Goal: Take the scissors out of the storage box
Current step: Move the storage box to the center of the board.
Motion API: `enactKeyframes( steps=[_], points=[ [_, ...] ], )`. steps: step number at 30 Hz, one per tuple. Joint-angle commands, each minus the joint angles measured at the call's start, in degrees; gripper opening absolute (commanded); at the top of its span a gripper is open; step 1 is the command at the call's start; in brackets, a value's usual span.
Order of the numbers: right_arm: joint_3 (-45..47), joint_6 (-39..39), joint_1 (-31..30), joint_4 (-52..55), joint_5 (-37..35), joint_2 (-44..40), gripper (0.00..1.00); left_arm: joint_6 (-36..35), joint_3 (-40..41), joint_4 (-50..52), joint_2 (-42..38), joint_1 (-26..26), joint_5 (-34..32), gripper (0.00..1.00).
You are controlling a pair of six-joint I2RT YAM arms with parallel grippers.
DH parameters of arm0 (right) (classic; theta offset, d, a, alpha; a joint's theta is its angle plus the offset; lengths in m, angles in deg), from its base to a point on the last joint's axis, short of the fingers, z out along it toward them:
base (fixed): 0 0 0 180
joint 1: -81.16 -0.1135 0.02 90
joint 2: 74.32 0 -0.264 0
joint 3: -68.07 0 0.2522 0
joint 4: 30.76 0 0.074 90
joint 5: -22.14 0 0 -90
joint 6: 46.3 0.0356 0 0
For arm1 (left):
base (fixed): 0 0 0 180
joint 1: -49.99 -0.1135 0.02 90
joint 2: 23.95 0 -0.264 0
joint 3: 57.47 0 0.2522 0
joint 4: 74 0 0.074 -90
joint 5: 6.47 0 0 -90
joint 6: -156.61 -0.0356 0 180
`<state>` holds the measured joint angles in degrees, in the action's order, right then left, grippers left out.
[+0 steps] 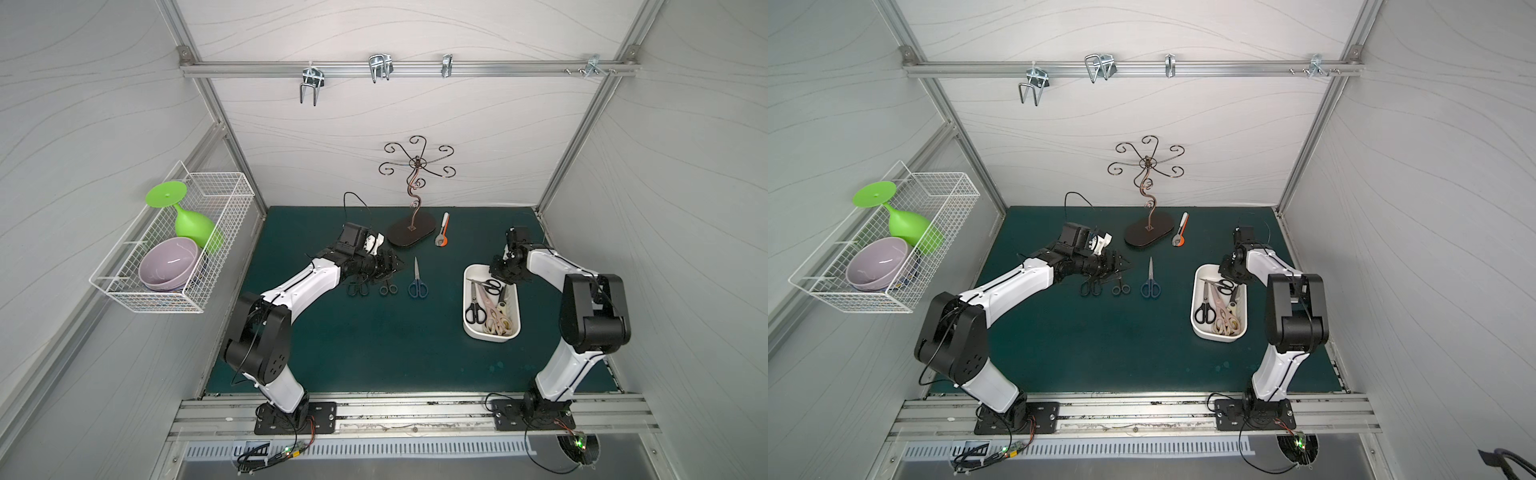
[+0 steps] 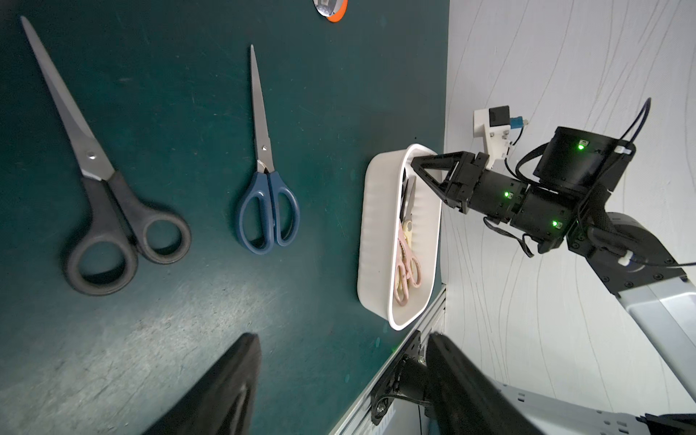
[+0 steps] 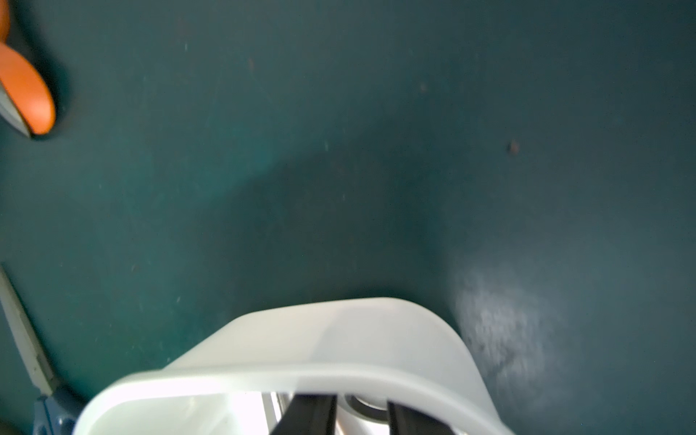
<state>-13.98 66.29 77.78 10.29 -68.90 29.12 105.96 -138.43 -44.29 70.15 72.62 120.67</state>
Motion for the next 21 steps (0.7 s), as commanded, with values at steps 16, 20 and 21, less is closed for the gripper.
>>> enactKeyframes(
  steps=[16,20,21],
  points=[
    [-9.98,-3.65,-2.69,8.59,1.86,-0.11,0.26,3.27,-0.38,-5.22,2.72,-0.26,4.04,0.73],
    [-5.35,-1.9,-7.09,13.54,-2.4,-5.49,0.26,3.32,-2.4,-5.58,5.29,-0.22,5.58,0.73],
    [-3.95,-1.63,-8.19,13.99,-2.55,-6.58,0.26,3.16,-2.83,-5.57,5.81,-0.28,5.96,0.73]
  ],
)
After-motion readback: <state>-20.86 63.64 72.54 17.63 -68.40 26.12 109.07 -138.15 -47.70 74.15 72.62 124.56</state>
